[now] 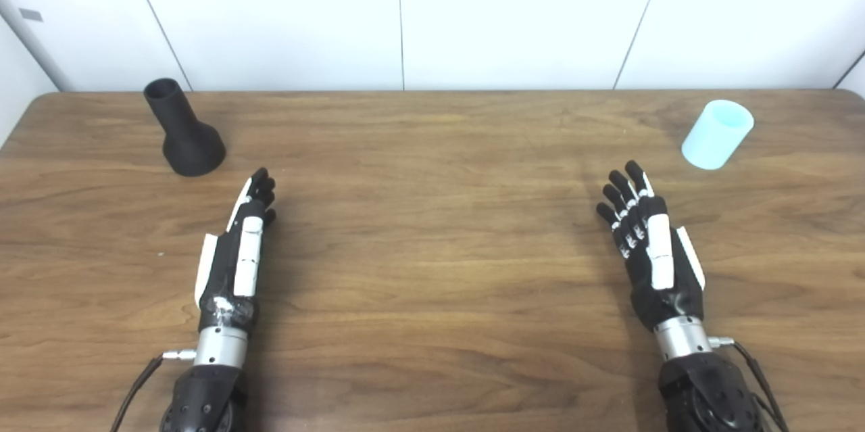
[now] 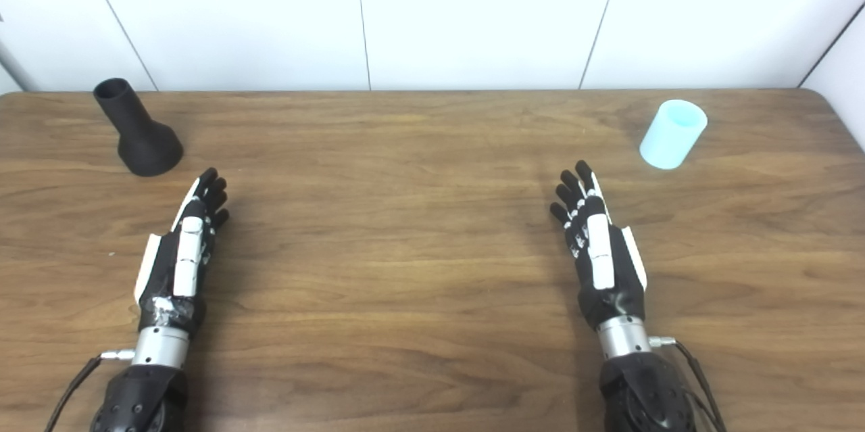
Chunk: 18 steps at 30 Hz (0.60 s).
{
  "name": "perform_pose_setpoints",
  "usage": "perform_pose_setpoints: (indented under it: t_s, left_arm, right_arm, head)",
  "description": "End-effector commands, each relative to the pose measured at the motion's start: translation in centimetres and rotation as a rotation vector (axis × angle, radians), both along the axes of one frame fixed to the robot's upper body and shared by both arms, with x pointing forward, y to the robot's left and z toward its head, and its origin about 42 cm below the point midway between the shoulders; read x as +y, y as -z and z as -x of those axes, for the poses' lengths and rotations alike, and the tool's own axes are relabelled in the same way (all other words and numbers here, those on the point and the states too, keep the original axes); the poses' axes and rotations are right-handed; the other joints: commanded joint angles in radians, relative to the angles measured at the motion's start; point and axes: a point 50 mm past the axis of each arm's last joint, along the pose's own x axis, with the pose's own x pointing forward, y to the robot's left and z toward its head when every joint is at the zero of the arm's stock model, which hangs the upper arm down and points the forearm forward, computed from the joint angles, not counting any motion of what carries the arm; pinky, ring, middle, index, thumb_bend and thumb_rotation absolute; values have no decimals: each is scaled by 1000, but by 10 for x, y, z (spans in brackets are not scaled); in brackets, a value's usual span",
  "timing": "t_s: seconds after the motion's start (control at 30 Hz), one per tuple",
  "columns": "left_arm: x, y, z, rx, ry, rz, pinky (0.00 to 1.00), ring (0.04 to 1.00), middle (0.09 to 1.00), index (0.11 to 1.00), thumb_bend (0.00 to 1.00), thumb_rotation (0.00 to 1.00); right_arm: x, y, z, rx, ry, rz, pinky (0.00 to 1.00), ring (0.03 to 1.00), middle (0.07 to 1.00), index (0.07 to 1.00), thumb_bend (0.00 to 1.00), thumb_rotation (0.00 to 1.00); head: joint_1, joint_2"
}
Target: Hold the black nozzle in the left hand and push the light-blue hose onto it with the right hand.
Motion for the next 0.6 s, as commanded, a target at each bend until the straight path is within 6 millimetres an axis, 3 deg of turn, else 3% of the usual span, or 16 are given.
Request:
perform_pose_setpoints:
  t_s: [0.0, 0.57]
  left_arm:
    - [-4, 11, 5, 31, 1, 7, 956, 970, 962, 969, 397, 929]
    - [-2, 12, 6, 36, -1, 16, 959, 970, 965, 971, 403, 918]
  right_arm:
    - [-3, 21, 12, 60, 14, -9, 924, 958, 959, 983, 583, 969]
    - [-2, 20, 12, 62, 20, -5, 914, 950, 953, 974, 586, 963]
  head:
    - [1, 1]
    - [0, 1]
